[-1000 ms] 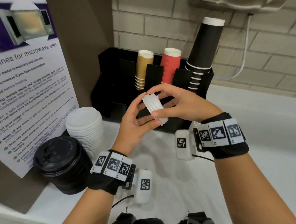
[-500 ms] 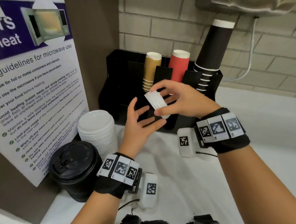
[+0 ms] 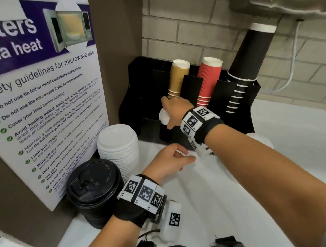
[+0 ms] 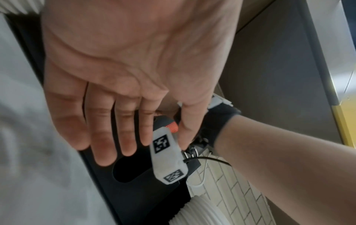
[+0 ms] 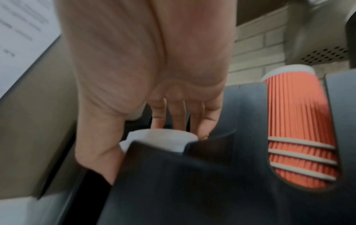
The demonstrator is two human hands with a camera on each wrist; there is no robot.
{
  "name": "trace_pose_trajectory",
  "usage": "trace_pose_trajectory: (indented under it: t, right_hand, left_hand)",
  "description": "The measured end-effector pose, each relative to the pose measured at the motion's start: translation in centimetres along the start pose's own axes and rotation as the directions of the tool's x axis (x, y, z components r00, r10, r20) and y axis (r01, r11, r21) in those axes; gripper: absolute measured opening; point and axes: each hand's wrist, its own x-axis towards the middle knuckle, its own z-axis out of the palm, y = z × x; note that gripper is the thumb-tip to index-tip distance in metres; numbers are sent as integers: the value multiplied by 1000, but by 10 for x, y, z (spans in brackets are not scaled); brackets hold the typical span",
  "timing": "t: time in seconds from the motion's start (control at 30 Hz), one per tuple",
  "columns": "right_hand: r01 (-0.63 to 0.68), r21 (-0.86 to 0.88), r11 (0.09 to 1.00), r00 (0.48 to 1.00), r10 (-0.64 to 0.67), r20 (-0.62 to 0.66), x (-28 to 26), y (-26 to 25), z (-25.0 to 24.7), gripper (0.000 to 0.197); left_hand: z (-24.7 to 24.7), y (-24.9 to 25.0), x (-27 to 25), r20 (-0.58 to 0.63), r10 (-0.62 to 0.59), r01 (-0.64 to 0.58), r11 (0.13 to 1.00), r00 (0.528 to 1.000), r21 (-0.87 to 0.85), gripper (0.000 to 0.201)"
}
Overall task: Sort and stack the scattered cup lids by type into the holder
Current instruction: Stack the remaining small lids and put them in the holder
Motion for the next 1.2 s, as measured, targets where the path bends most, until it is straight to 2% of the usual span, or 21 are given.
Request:
trace_pose_trajectory:
  t: [0.17, 0.4, 0.5, 0.6, 0.67, 0.73, 0.77, 0.83, 0.9, 0.97, 1.07, 1.13, 1.2]
  right_hand:
    - [-26, 4, 1000, 999, 26, 48, 12, -8, 28, 55]
    - [-72, -42, 997, 976, 79, 203, 29, -13, 48, 26]
    - [-73, 29, 997, 979, 66, 194, 29, -8, 54, 31]
    - [-70, 46, 997, 974, 58, 219, 23, -7, 52, 25]
    - [-52, 93, 994, 987, 37, 159, 16, -5, 39, 25]
    - [-17, 230, 973, 1000, 17, 2, -2, 3, 17, 24]
    - [-13, 316, 949, 994, 47, -100, -17, 10, 4, 26]
    - [-41, 469, 882, 941, 191, -278, -56, 30, -18, 26]
    - [-135, 571, 810, 863, 379, -334, -102, 53, -27, 25]
    - [-276, 616, 737, 799, 533, -278, -147, 74, -22, 26]
    - [-480, 626, 615, 733, 673, -100, -189, 91, -5, 35]
    - [-544, 632, 552, 716, 698, 7, -200, 94, 7, 45]
    - [-562, 626, 540, 715, 698, 39, -201, 93, 18, 50]
  left_hand:
    - [1, 0, -1, -4, -1, 1, 1000, 1000, -2, 18]
    - [3, 0, -3, -5, -7, 6, 1000, 1000, -25, 18]
    - [2, 1, -4, -16, -3, 2, 1000, 1000, -29, 17]
    - [0, 2, -6, -22, 0, 0, 1000, 1000, -12, 18]
    - [-1, 2, -6, -27, -6, 6, 1000, 1000, -1, 22]
    - [-2, 1, -6, -37, -4, 4, 1000, 999, 13, 24]
    - [-3, 1, -5, -43, 1, 0, 1000, 999, 16, 23]
    - [-5, 0, -5, -52, 12, -11, 1000, 999, 13, 19]
    - [-6, -1, -5, -57, 23, -22, 1000, 998, 10, 18]
    - [-7, -2, -4, -69, 36, -35, 999, 997, 11, 19]
    - [-8, -1, -2, -66, 47, -47, 999, 997, 11, 17]
    - [-6, 0, 0, -59, 53, -53, 999, 997, 11, 16]
    - [-6, 1, 1, -58, 63, -62, 998, 996, 15, 16]
